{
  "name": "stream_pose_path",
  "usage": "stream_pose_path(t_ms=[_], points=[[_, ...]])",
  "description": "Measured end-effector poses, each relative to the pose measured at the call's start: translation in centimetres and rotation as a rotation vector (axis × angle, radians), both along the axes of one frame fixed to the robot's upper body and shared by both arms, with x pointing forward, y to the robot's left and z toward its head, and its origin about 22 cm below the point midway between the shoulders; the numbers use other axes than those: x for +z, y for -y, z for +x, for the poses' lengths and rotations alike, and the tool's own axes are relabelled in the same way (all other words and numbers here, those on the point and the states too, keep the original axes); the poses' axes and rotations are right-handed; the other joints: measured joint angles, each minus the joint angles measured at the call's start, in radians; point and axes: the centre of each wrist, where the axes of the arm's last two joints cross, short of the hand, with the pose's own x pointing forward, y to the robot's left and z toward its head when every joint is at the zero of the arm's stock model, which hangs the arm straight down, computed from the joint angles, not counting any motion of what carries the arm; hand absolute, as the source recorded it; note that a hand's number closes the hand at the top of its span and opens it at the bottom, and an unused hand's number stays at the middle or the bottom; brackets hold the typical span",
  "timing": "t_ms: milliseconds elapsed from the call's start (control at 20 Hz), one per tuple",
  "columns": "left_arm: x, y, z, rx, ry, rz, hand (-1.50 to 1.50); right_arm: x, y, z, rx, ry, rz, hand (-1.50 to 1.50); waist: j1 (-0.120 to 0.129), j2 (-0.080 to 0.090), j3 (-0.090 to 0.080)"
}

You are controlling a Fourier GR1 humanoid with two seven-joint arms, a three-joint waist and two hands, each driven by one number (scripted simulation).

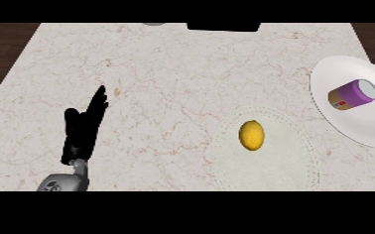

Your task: Pick the can from the placemat and place it in the plate

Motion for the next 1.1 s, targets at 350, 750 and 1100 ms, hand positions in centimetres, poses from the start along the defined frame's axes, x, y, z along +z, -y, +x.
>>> stream_pose_path(t_ms=[350, 750, 1100], points=[[0.1, 0.3, 0.0, -0.004, 0.001, -0.004, 0.0, 0.4, 1.2, -1.3, -0.05, 0.012, -0.001, -1.5, 0.0, 0.003, 0.002], [0.2, 0.5, 0.2, -0.008, 0.005, -0.005, 0.0, 0.4, 1.9, -2.3, -0.115, 0.043, 0.012, -1.5, 0.002, 0.005, 0.004], [0.1, 0.9, 0.0, -0.017, 0.005, -0.003, 0.0, 0.8, 2.6, -3.2, -0.156, 0.046, 0.008, -1.5, 0.007, 0.006, 0.005]])
